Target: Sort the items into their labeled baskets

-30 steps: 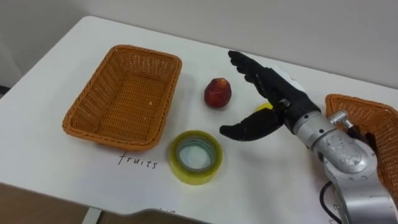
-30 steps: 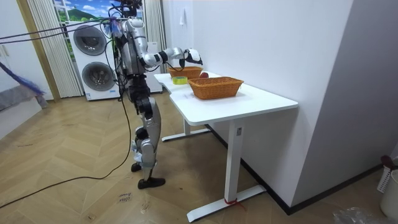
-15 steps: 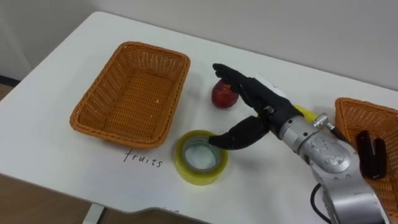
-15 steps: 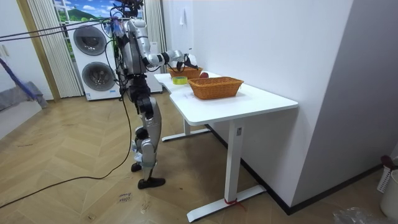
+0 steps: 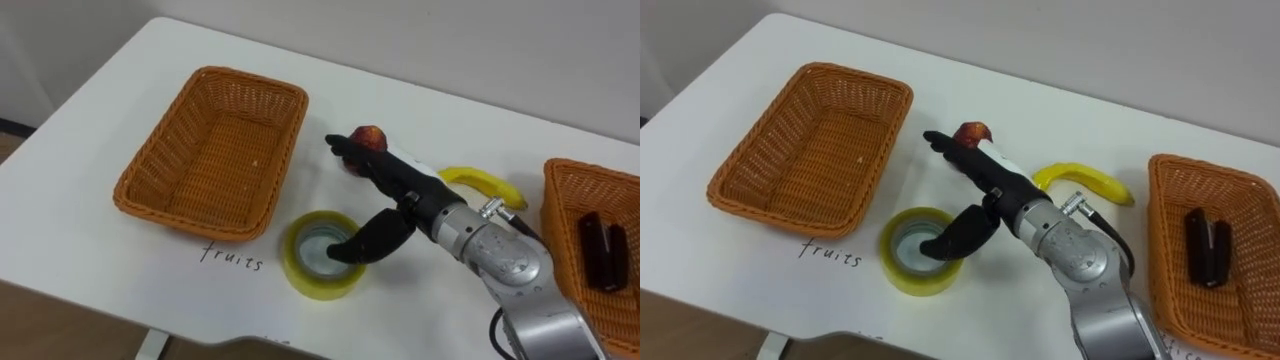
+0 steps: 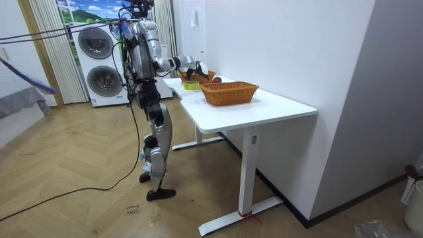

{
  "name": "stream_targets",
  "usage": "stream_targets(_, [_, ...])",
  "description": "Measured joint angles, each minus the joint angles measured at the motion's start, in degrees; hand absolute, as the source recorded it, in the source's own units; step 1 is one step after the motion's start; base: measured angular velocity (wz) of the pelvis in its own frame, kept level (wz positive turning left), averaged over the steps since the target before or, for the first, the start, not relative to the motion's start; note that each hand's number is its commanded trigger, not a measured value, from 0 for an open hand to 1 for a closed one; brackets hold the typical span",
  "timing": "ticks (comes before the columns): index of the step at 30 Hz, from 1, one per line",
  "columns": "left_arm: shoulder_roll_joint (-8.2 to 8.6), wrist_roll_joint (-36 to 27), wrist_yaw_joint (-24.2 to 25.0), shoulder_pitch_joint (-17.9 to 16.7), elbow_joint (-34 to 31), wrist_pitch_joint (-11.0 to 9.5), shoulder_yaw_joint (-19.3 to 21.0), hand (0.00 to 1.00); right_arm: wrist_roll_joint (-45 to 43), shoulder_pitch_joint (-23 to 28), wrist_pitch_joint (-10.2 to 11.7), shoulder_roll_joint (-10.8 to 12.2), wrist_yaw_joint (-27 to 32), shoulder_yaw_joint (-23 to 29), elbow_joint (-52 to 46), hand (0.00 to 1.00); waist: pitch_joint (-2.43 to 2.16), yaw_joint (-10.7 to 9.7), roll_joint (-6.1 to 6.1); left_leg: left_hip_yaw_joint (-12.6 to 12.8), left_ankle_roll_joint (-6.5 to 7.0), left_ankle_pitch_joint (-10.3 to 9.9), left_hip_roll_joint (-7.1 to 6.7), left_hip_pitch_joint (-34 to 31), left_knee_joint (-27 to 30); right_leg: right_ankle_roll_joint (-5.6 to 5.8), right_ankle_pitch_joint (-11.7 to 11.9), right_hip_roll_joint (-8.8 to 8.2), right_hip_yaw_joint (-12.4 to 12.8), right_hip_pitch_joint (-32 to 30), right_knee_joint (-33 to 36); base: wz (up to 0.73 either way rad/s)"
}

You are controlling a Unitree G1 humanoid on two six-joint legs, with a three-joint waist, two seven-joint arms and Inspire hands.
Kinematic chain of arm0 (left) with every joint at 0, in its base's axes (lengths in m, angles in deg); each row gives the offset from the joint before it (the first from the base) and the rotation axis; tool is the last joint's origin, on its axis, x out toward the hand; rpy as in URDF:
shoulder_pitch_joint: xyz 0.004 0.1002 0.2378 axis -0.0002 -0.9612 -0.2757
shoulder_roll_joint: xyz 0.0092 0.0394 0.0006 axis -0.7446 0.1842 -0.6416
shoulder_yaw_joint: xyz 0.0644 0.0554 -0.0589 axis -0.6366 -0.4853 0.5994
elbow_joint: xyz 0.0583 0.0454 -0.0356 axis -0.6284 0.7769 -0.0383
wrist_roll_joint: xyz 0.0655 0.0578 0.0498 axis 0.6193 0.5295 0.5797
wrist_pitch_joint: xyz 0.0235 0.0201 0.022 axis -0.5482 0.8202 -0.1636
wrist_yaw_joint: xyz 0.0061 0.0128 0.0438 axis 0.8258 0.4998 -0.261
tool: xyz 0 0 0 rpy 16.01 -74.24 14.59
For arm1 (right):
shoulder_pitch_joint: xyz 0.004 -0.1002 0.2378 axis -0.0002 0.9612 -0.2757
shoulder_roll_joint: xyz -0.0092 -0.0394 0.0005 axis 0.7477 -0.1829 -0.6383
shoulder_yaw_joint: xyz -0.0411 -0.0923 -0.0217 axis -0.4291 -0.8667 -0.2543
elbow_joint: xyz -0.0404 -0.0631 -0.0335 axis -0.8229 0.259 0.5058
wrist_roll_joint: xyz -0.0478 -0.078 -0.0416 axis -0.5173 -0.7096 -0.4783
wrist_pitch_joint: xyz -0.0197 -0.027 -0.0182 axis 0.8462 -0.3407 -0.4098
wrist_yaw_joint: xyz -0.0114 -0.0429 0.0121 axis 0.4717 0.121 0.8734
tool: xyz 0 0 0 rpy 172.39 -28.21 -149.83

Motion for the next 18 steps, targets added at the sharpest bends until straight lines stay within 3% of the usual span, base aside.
stream_targets(10, [-0.02, 0.0, 0.06, -0.2, 0.0, 0.58, 0.04, 0.0, -0.81, 0.0, -0.14, 0.0, -0.11, 0.0, 0.0, 0.0, 0.01, -0.01, 0.21, 0.0, 0.02, 0.01, -0.01, -0.1, -0.16, 0.0, 0.0, -0.02, -0.04, 0.03, 0.07, 0.0])
stream_targets(18, [-0.05, 0.01, 0.88, -0.55, 0.01, 1.72, 0.06, 0.0, -2.55, 0.0, -1.93, 0.01, -1.33, 0.0, 0.0, 0.0, -0.01, 0.02, 0.18, 0.0, 0.02, 0.02, -0.02, -0.12, -0.12, 0.0, 0.0, -0.02, -0.2, 0.03, 0.09, 0.0])
